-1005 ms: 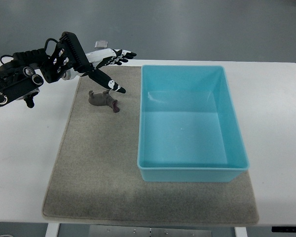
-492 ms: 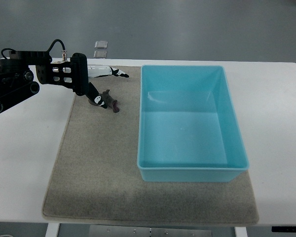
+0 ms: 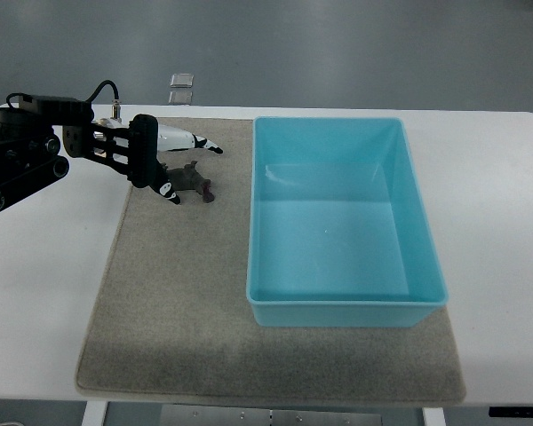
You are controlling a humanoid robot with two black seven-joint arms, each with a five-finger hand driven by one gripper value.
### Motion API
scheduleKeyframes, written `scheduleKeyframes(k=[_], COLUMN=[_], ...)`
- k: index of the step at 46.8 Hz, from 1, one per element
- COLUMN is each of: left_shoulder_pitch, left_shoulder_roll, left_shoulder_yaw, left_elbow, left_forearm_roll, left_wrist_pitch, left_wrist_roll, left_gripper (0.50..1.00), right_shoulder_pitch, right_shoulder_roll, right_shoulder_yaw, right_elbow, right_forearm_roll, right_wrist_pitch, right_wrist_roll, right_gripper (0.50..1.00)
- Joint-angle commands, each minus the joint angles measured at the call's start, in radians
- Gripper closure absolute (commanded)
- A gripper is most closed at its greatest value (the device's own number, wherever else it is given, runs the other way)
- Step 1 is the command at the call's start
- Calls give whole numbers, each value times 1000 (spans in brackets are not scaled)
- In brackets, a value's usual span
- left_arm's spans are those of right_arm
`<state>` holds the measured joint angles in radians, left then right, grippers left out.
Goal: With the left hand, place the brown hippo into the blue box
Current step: 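Close the left hand fingers around the brown hippo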
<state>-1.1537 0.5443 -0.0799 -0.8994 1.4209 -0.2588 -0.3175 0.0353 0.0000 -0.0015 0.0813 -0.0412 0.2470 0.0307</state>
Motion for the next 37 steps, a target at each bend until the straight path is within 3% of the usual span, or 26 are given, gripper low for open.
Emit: scheduleKeyframes(k=[1, 22, 28, 31, 37], left_shoulder_pitch=[2, 5, 3, 3, 0], left_shoulder_roll=[-1, -3, -3, -3, -3], left_shoulder_yaw=[6, 8, 8, 12, 17], left_elbow=[2, 4, 5, 5, 7], left_forearm_roll=[-2, 3, 10, 21, 29], left_wrist_pitch=[0, -14, -14, -14, -14], left_wrist_roll=[0, 0, 0, -2, -2], left_gripper=[501, 521, 561, 643, 701], right_shoulder_pitch=[0, 0, 0, 0, 0], right_shoulder_roll=[0, 0, 0, 0, 0], right_shoulder_yaw=[0, 0, 0, 0, 0], right_elbow=[0, 0, 0, 0, 0], right_forearm_roll=[1, 0, 0, 1, 1], right_wrist_pitch=[0, 0, 0, 0, 0], right_wrist_roll=[0, 0, 0, 0, 0], right_gripper=[564, 564, 564, 564, 564])
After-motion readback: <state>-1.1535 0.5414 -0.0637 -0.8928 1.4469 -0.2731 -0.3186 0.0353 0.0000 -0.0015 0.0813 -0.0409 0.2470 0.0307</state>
